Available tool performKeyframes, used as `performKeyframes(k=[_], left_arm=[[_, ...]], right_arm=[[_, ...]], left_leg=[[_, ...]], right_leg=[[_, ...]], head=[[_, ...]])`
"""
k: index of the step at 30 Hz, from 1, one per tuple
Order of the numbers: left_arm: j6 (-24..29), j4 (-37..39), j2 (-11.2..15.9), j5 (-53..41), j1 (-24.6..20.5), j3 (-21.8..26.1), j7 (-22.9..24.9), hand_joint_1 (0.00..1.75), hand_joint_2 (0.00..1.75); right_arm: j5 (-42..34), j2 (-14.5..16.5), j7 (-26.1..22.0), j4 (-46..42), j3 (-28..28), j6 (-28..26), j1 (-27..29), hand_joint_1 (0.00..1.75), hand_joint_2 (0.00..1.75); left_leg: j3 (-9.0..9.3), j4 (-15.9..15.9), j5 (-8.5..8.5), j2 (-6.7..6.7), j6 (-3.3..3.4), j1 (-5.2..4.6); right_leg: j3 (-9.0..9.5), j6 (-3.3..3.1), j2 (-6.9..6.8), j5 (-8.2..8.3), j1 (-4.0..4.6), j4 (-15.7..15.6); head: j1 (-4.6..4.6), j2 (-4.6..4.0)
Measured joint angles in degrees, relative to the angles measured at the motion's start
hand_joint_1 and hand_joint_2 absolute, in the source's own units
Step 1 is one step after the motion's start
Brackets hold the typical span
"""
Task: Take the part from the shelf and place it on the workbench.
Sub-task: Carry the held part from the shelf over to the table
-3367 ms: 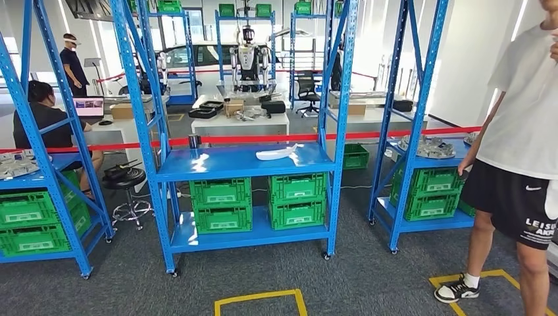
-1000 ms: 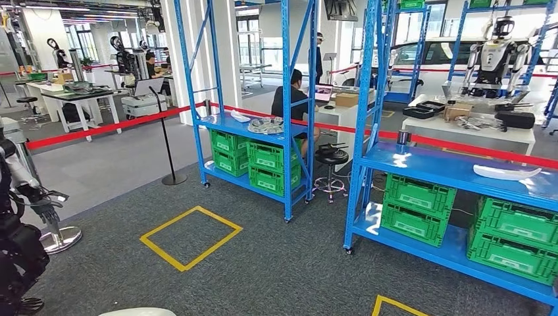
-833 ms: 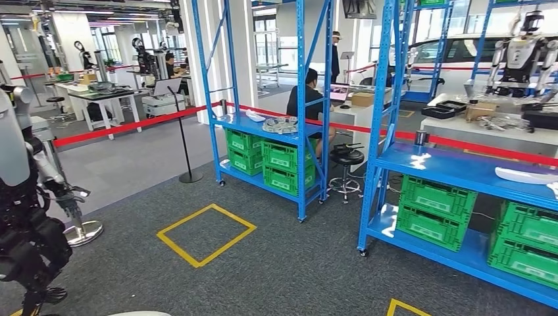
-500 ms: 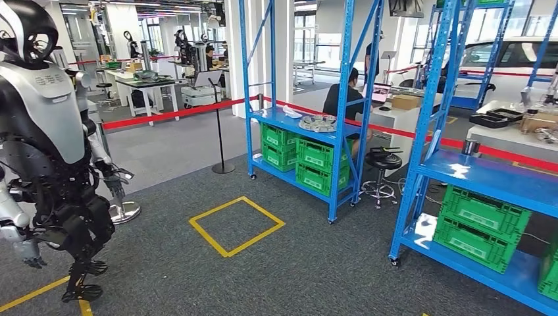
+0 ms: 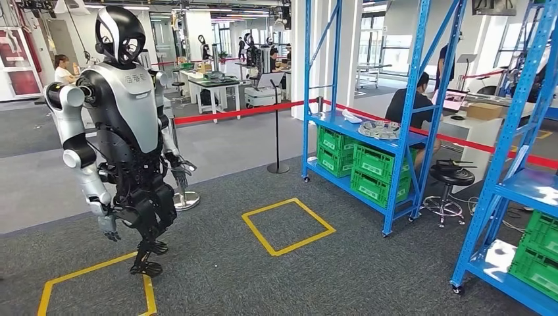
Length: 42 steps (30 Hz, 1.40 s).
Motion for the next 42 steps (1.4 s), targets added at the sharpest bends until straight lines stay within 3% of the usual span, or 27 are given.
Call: performKeyframes(k=[2, 4, 6, 7, 9, 11, 13, 15, 17, 19, 21, 22, 23, 24, 26, 28, 30, 32, 34, 36, 37, 38, 39, 42], left_arm=[[0.03, -0.26, 0.04, 0.0, 0.16, 0.19, -0.01, 1.75, 1.75], [0.06, -0.34, 0.06, 0.0, 0.15, 0.24, 0.01, 1.75, 1.75], [0.07, -0.33, 0.07, 0.0, 0.28, 0.26, 0.02, 1.75, 1.75], [0.07, -0.33, 0.11, 0.0, 0.33, 0.29, 0.03, 1.75, 1.75], [0.07, -0.36, 0.19, 0.0, 0.35, 0.39, 0.03, 1.75, 1.75], [0.07, -0.42, 0.2, 0.0, 0.35, 0.51, 0.03, 1.75, 1.75], [0.07, -0.49, 0.21, 0.0, 0.36, 0.62, 0.03, 1.75, 1.75], [0.07, -0.57, 0.22, 0.0, 0.44, 0.67, 0.03, 1.75, 1.75], [0.12, -0.78, 0.2, 0.0, 0.41, 0.72, 0.01, 1.75, 1.75], [0.16, -0.92, 0.11, 0.0, 0.34, 0.78, 0.0, 1.75, 1.75], [0.17, -0.93, 0.04, 0.04, 0.57, 0.81, -0.01, 1.75, 1.75], [0.17, -0.93, 0.04, 0.12, 0.75, 0.82, -0.08, 1.75, 1.75], [0.17, -0.94, 0.04, 0.2, 0.89, 0.83, -0.17, 1.75, 1.75], [0.17, -0.96, 0.02, 0.28, 0.98, 0.84, -0.31, 1.75, 1.75], [0.19, -1.08, -0.22, 0.33, 0.98, 0.91, -0.67, 1.75, 1.75], [0.26, -1.38, -0.59, 0.41, 0.93, 1.08, -1.03, 1.75, 1.75], [0.41, -1.71, -0.74, 0.73, 0.96, 1.4, -1.17, 1.75, 1.75], [1.0, -2.06, -0.7, 1.23, 1.21, 2.06, -1.34, 1.75, 1.75], [1.76, -2.46, -0.62, 1.74, 1.63, 2.8, -1.63, 1.75, 1.75], [2.13, -2.79, -0.54, 2.15, 2.38, 3.28, -1.84, 1.75, 1.75], [2.2, -2.93, -0.52, 2.28, 2.84, 3.5, -1.9, 1.75, 1.75], [2.27, -3.1, -0.49, 2.37, 3.21, 3.71, -1.94, 1.75, 1.75], [2.41, -3.31, -0.47, 2.4, 3.47, 3.87, -1.97, 1.75, 1.75], [3.35, -4.32, -0.37, 1.94, 3.9, 4.01, -2.01, 1.75, 1.75]], right_arm=[[0.02, -0.01, -0.07, 0.0, 0.01, 0.03, -0.12, 0.0, 1.75], [0.03, -0.05, -0.07, 0.01, 0.01, 0.03, 0.07, 0.0, 1.75], [0.03, -0.09, -0.07, 0.02, 0.01, 0.03, 0.31, 0.0, 1.75], [0.03, -0.1, -0.06, 0.02, 0.01, 0.03, 0.35, 0.0, 1.75], [0.03, -0.09, -0.07, 0.01, 0.02, 0.03, 0.31, 0.0, 1.75], [0.03, -0.12, -0.08, 0.01, 0.03, 0.04, 0.27, 0.0, 1.75], [0.03, -0.16, -0.06, 0.02, 0.04, 0.05, 0.21, 0.0, 1.75], [0.04, -0.16, -0.06, 0.01, 0.06, 0.05, 0.03, 0.0, 1.75], [0.05, -0.15, -0.09, -0.02, 0.08, 0.05, -0.19, 0.0, 1.75], [0.08, -0.15, -0.1, -0.02, 0.12, 0.05, -0.15, 0.0, 1.75], [0.1, -0.15, -0.41, -0.01, 0.19, 0.04, 0.18, 0.0, 1.75], [0.07, -0.16, -0.76, 0.0, 0.22, 0.04, 0.33, 0.0, 1.75], [0.02, -0.17, -1.15, 0.0, 0.23, 0.07, 0.4, 0.0, 1.75], [-0.05, -0.2, -1.53, 0.0, 0.23, 0.12, 0.41, 0.0, 1.75], [-0.17, -0.31, -2.01, 0.0, 0.23, 0.2, 0.4, 0.0, 1.75], [-0.27, -0.37, -2.22, 0.0, 0.23, 0.25, 0.45, 0.0, 1.75], [-0.3, -0.38, -2.33, 0.0, 0.22, 0.38, 0.42, 0.0, 1.75], [-0.15, -0.36, -2.44, 0.0, 0.24, 0.79, 0.32, 0.0, 1.75], [0.02, -0.31, -2.45, 0.0, 0.31, 1.22, 0.52, 0.0, 1.75], [0.09, -0.28, -2.41, 0.0, 0.4, 1.37, 0.89, 0.0, 1.75], [0.11, -0.26, -2.43, 0.0, 0.44, 1.39, 1.0, 0.0, 1.75], [0.12, -0.22, -2.45, 0.0, 0.46, 1.41, 1.02, 0.0, 1.75], [0.11, -0.15, -2.52, 0.0, 0.47, 1.43, 1.01, 0.0, 1.75], [-0.02, 0.09, -2.86, 0.0, 0.48, 1.57, 1.04, 0.0, 1.75]], left_leg=[[-1.4, 2.86, -1.92, 3.08, -0.44, -0.06], [-4.59, 9.68, -5.68, 6.3, -0.86, -0.01], [-7.16, 15.17, -7.64, 7.1, -1.25, 0.21], [-7.06, 15.21, -7.12, 7.29, -1.35, 0.29], [-3.39, 8.75, -3.73, 8.61, -1.38, 0.37], [0.46, 1.99, -1.27, 11.22, -0.82, 0.19], [1.27, 0.32, -0.9, 11.99, 0.02, -0.11], [1.21, -0.03, -0.66, 10.53, 0.76, -0.12], [1.43, -0.46, -0.37, 9.11, 1.53, 0.15], [1.48, -0.61, -0.17, 7.6, 2.03, 0.3], [1.28, -0.49, -0.13, 5.81, 2.21, 0.2], [1.22, -0.39, -0.13, 4.86, 2.23, 0.15], [1.2, -0.28, -0.12, 3.93, 2.21, 0.14], [1.2, -0.16, -0.12, 3.05, 2.16, 0.15], [1.07, 0.05, -0.08, 1.44, 1.79, 0.14], [0.72, 0.02, 0.08, 0.16, 1.05, 0.18], [0.28, -0.27, 0.35, -0.71, 0.23, 0.27], [-0.6, 1.12, -0.67, 1.75, -0.25, 0.15], [-3.1, 6.58, -4.03, 5.64, -0.6, 0.07], [-6.29, 13.27, -7.1, 6.91, -1.02, 0.2], [-6.91, 14.7, -7.32, 7.11, -1.16, 0.26], [-6.46, 14.04, -6.5, 7.35, -1.26, 0.31], [-4.91, 11.33, -4.91, 7.91, -1.3, 0.33], [0.84, 1.38, -1.04, 11.52, -0.67, 0.17]], right_leg=[[0.35, -0.85, -1.39, 0.37, -0.15, -0.56], [0.41, -1.27, -2.98, 0.36, 0.0, -0.69], [0.41, -1.33, -4.74, 0.22, 0.12, -0.64], [0.44, -1.29, -5.61, 0.12, 0.14, -0.6], [0.69, -1.02, -7.2, -0.19, 0.14, -0.49], [1.05, -0.45, -8.43, -0.65, 0.4, -0.35], [1.44, 0.23, -9.44, -0.91, 0.64, -0.37], [1.89, 0.96, -10.18, -1.14, 0.48, -0.51], [1.26, 1.64, -7.74, -2.68, 0.2, 1.51], [-1.91, 1.87, -3.96, -5.99, 0.08, 8.1], [-5.66, 1.76, -2.69, -8.14, 0.13, 14.9], [-6.45, 1.64, -2.54, -7.69, 0.15, 15.86], [-6.09, 1.47, -2.33, -6.12, 0.16, 14.42], [-4.73, 1.28, -1.78, -3.87, 0.13, 11.02], [-1.54, 0.95, 0.62, -0.62, 0.04, 3.4], [-0.26, 0.79, 1.81, 0.01, 0.14, 0.16], [-0.08, 0.34, 0.56, 0.28, 0.21, -0.24], [0.32, -0.51, -0.79, 0.72, 0.03, -0.87], [0.57, -1.08, -2.3, 0.87, 0.02, -1.21], [0.58, -1.25, -4.09, 0.73, 0.11, -1.19], [0.59, -1.25, -5.0, 0.63, 0.13, -1.18], [0.63, -1.18, -5.86, 0.52, 0.13, -1.15], [0.73, -1.06, -6.67, 0.37, 0.13, -1.1], [1.22, -0.24, -8.7, -0.4, 0.43, -0.71]], head=[[-0.17, -0.01], [-0.33, -0.01], [-0.38, -0.01], [-0.39, -0.01], [-0.41, -0.01], [-0.39, -0.01], [-0.31, -0.01], [-0.25, -0.01], [-0.18, 0.0], [-0.06, -0.01], [0.03, -0.01], [0.04, -0.01], [0.05, -0.01], [0.07, -0.01], [0.06, -0.01], [0.04, -0.01], [0.03, -0.01], [-0.1, -0.01], [-0.28, -0.01], [-0.37, -0.01], [-0.39, -0.01], [-0.41, -0.01], [-0.44, -0.01], [-0.44, -0.01]])
